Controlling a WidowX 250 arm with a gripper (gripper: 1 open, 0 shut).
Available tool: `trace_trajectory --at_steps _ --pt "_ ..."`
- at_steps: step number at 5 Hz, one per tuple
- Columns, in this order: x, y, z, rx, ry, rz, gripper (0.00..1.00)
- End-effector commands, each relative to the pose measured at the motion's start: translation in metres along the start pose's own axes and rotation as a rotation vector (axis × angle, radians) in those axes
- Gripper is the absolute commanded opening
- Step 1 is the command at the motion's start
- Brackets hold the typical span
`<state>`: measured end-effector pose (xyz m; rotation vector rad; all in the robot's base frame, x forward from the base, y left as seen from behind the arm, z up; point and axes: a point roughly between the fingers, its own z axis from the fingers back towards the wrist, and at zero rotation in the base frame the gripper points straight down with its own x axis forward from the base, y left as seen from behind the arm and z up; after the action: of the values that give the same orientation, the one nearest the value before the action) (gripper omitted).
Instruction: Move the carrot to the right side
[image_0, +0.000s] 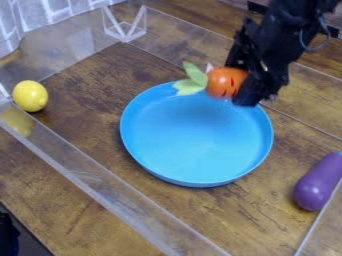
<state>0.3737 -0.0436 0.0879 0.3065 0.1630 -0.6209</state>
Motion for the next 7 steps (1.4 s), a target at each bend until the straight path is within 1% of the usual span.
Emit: trace_trajectory --at_steps 1,3,4,6,7 --pt "-0.008 -0.016 0.032 0.03 -0.075 -0.006 0.0" --pt "-0.013 -0.042 0.037 0.026 -0.088 -0.052 0.0" --pt "-0.015 -0.051 0.037 0.019 -0.099 -0.071 0.0" --pt "0.01 -0.084 0.019 -0.008 -0.117 -0.127 0.0" --pt "0.014 -0.093 0.006 -0.014 -0.121 -0.183 0.0"
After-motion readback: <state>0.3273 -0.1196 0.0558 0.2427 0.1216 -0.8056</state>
